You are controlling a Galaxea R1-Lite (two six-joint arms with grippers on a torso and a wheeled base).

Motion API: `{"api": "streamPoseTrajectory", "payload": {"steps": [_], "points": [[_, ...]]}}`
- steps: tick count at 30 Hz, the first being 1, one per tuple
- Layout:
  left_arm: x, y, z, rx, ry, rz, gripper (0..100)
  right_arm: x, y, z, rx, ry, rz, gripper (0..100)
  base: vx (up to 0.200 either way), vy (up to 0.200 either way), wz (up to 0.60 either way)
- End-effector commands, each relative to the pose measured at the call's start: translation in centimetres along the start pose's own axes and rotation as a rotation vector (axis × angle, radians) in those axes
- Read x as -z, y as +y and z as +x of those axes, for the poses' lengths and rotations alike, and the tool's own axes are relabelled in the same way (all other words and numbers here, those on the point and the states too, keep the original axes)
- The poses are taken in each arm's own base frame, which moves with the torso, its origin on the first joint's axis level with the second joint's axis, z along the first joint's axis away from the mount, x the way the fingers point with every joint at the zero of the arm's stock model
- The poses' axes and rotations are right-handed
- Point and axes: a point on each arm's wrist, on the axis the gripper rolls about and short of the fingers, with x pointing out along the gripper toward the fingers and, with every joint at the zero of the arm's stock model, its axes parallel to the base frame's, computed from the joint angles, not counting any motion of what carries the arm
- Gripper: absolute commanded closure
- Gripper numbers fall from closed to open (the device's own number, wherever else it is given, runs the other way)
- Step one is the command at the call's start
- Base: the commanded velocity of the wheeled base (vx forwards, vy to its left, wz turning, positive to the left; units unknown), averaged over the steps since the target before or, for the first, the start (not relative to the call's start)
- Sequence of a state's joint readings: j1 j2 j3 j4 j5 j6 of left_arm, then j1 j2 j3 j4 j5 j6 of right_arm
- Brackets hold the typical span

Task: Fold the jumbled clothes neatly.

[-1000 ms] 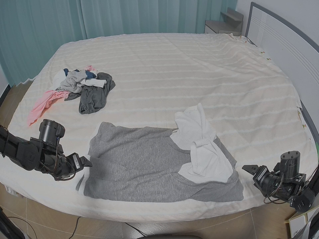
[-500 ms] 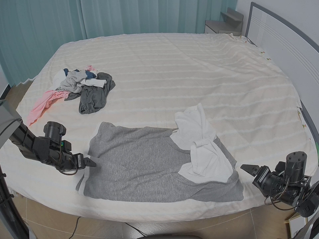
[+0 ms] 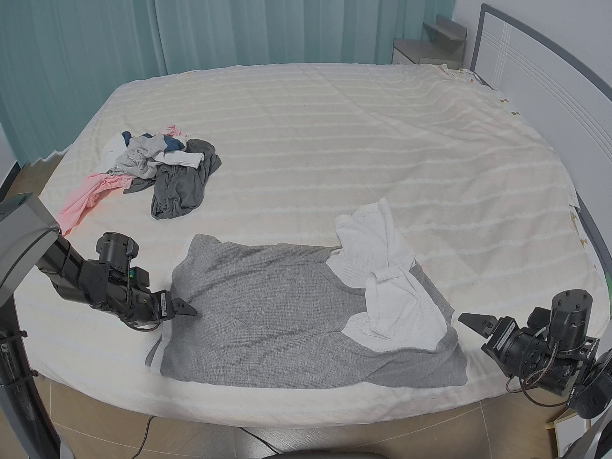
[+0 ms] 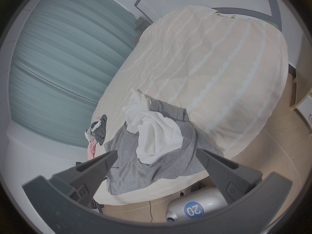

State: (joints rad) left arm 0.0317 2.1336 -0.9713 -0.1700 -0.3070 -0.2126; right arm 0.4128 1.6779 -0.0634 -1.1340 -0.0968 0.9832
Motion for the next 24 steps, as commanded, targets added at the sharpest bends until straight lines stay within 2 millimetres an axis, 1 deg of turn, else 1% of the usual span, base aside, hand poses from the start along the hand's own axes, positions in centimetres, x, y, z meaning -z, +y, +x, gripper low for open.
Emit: {"api": "streamPoseTrajectory", "payload": {"steps": [1,10,17,24], "points": [[0.2,-0.1,0.3,0.002,0.011,0.001,0,0.0,-0.1,0.0,0.003,0.000,0.002,0,0.000,0.000,0.00],[1.0,-0.9,0.2,0.048,0.041,0.016,0,0.1,-0.3,0.0,0.011,0.005,0.010,0,0.000,0.000,0.00],[1.2,-0.7,0.6,0.057,0.054,0.017,0,0.0,-0.2,-0.1,0.006,-0.001,0.011,0,0.000,0.000,0.00],[1.7,-0.8,0.0,0.066,0.062,0.018,0,0.1,-0.3,0.0,0.014,0.003,0.011,0,0.000,0.000,0.00]]}}
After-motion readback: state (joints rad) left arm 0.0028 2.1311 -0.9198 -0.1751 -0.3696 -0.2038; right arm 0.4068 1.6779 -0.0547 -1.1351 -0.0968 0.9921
